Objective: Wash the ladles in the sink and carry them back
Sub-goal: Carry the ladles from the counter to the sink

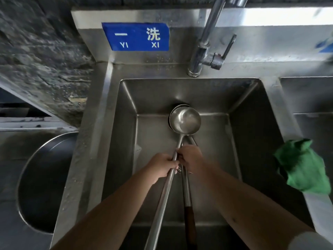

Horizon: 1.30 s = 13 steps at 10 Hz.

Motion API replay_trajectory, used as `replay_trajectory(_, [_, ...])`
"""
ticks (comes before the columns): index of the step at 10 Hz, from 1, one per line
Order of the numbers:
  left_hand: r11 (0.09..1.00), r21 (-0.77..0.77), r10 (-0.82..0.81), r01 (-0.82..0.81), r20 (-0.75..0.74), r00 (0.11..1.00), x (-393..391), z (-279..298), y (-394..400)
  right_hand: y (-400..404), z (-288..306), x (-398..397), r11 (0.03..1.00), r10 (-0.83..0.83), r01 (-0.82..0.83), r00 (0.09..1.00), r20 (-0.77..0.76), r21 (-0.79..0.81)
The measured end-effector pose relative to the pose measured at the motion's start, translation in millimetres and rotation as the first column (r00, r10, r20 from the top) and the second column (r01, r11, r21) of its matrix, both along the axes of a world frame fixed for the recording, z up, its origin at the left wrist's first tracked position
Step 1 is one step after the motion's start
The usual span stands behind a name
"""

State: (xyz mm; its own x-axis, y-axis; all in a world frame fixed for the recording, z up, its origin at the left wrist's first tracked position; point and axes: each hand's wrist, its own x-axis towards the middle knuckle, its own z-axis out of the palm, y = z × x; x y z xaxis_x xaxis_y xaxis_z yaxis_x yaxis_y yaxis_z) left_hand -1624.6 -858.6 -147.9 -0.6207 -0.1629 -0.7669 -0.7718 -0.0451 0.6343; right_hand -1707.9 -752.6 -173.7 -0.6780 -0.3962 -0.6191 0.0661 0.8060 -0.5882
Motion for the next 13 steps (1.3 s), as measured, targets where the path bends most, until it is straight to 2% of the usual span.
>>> replay_trajectory(1, [1.000,-0.023,-0.015,0.014,-0.014,1.000,-2,-13,-3,-10,-6,-3,0.844,-0.447,0.523,0.809,0.381,-0.122])
replay_trajectory(2, [0.999,-0.033,-0.027,0.026,-0.025,0.999,-6,-29,-4,-12,-17,-5,0.837,-0.466,0.536,0.805,0.368,-0.111])
replay_trajectory(3, [0.993,-0.117,-0.033,0.031,-0.017,0.999,-3,-44,-8,-15,-27,-9,0.879,-0.444,0.476,0.840,0.312,-0.030])
replay_trajectory(4, [0.980,-0.193,-0.055,0.053,-0.005,0.998,-1,-57,-15,-24,-32,-10,0.909,-0.389,0.416,0.872,0.296,-0.033])
replay_trajectory(5, [0.946,-0.299,-0.123,0.128,0.036,0.992,1,-69,-23,-30,-32,-7,0.899,-0.385,0.436,0.827,0.410,-0.035])
replay_trajectory(7, [0.887,-0.410,-0.190,0.211,0.091,0.978,1,-84,-25,-38,-41,4,0.927,-0.293,0.358,0.881,0.370,-0.117])
replay_trajectory(10, [0.917,-0.329,-0.193,0.227,0.133,0.972,1,-85,-21,-36,-24,12,0.964,-0.052,0.162,0.891,0.450,-0.210])
replay_trajectory(12, [0.930,-0.302,-0.169,0.208,0.150,0.974,1,-76,-18,-21,2,16,0.948,0.081,0.051,0.916,0.393,-0.315])
replay_trajectory(13, [0.918,-0.336,-0.173,0.210,0.137,0.975,2,-63,-12,-5,1,13,0.941,0.010,0.131,0.911,0.413,-0.313])
